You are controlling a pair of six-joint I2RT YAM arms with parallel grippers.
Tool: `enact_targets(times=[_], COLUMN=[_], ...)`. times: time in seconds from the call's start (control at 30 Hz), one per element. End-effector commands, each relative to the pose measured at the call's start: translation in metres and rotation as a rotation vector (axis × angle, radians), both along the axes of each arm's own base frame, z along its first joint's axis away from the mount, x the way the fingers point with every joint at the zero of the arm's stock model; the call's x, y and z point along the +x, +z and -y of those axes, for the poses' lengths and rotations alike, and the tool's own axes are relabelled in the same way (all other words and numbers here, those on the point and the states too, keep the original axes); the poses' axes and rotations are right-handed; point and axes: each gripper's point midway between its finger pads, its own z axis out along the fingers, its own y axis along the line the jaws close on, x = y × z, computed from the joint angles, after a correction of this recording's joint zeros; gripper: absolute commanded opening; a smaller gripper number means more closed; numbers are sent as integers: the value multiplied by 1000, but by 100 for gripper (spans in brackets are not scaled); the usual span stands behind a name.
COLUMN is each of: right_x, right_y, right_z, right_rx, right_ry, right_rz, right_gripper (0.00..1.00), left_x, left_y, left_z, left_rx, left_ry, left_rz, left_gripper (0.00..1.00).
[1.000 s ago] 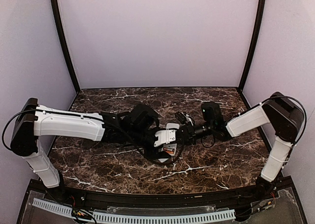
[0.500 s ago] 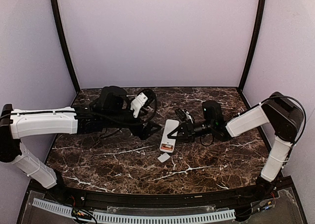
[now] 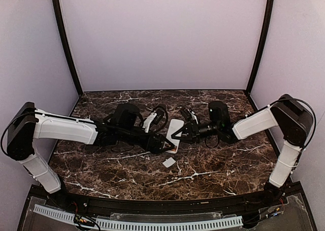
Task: Load the batteries into the remote control
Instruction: Load the battery into the battery compartment.
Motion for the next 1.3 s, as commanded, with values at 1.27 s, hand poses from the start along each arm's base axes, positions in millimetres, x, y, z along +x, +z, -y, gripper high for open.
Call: enact_targets(times=[1.27], right_x=[10], right_y=[4], right_z=[-2], right_rx=[1], right_ry=[-20], right_rz=[44], right_gripper=[0], left_x=[-1], left_y=[-11], left_z=[28], left_rx=[-28], left_ry=[-25], left_rz=[-107], left_gripper=[70])
